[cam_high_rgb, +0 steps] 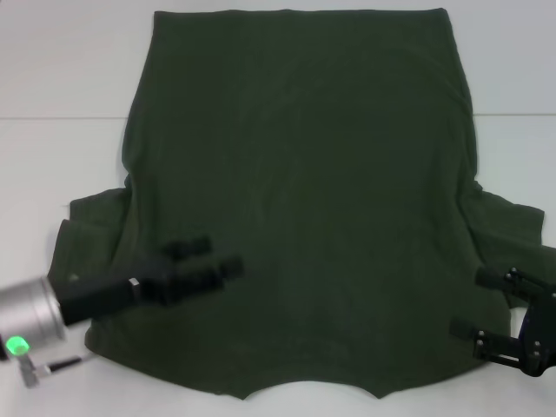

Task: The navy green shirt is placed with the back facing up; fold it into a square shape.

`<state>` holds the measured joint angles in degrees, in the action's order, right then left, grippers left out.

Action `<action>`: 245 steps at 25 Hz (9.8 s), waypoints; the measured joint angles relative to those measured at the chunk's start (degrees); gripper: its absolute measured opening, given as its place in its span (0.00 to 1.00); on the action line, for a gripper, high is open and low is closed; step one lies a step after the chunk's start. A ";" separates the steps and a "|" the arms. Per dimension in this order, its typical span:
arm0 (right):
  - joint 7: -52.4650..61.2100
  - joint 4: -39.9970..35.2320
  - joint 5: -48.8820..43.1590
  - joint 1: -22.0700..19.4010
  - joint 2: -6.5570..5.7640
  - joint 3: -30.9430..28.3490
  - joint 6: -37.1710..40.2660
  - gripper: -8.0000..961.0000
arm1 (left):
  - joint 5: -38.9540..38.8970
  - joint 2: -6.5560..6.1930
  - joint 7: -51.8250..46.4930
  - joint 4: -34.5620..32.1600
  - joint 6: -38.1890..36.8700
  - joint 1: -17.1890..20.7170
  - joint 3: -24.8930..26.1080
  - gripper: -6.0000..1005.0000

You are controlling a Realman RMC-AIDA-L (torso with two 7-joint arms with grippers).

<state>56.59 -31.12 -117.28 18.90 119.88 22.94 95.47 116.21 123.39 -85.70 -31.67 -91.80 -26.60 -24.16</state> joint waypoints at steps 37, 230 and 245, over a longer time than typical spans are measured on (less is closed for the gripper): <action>0.36 0.81 -0.23 0.63 0.01 0.27 -0.46 0.94 | 30.46 -10.12 -44.37 -11.15 16.57 -9.91 5.76 0.94; 0.07 3.08 -0.02 1.49 0.09 0.87 -0.44 0.94 | -11.65 -1.54 -34.36 4.39 23.21 -4.80 -2.93 0.88; -0.09 3.80 -0.22 1.84 0.02 1.28 -0.47 0.94 | -16.51 0.94 -22.75 15.68 42.39 -14.63 -1.87 0.87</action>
<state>56.51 -27.32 -117.50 20.74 119.89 24.22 95.01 99.71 124.33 -108.45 -15.99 -49.42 -41.23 -26.03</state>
